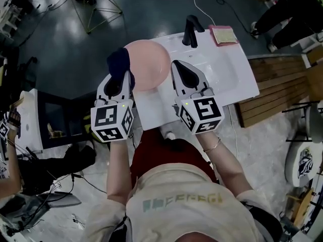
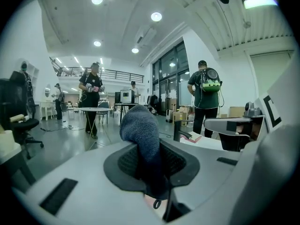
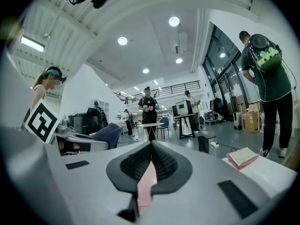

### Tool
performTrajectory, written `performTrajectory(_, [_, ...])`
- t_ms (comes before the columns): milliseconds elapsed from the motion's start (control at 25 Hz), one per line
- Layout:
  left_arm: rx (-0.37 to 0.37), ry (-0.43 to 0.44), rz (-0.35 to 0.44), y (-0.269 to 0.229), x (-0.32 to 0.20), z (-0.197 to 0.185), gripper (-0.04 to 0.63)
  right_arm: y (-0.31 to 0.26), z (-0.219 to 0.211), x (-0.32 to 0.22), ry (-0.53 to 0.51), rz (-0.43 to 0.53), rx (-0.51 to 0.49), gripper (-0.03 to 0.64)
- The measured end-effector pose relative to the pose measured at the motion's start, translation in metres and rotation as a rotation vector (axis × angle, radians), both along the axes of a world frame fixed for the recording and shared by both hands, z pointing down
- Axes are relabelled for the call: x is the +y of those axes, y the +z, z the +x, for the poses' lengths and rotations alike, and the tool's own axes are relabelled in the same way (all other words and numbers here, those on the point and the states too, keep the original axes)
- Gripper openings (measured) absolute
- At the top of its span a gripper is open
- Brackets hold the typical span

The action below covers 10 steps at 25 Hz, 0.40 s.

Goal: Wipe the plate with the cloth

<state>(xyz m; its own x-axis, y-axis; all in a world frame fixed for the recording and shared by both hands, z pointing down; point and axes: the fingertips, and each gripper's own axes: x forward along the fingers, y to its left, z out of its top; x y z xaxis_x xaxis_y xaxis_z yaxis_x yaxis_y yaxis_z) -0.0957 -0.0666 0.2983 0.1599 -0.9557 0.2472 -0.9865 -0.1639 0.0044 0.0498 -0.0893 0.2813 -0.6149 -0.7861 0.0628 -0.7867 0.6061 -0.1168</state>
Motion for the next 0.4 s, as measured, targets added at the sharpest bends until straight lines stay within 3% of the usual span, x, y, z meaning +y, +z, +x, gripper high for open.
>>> performTrajectory(400, [-0.021,-0.033,0.023,-0.007,0.026,0.008,0.08,-0.006,0.012,0.022,-0.016,0.016,0.006,0.037])
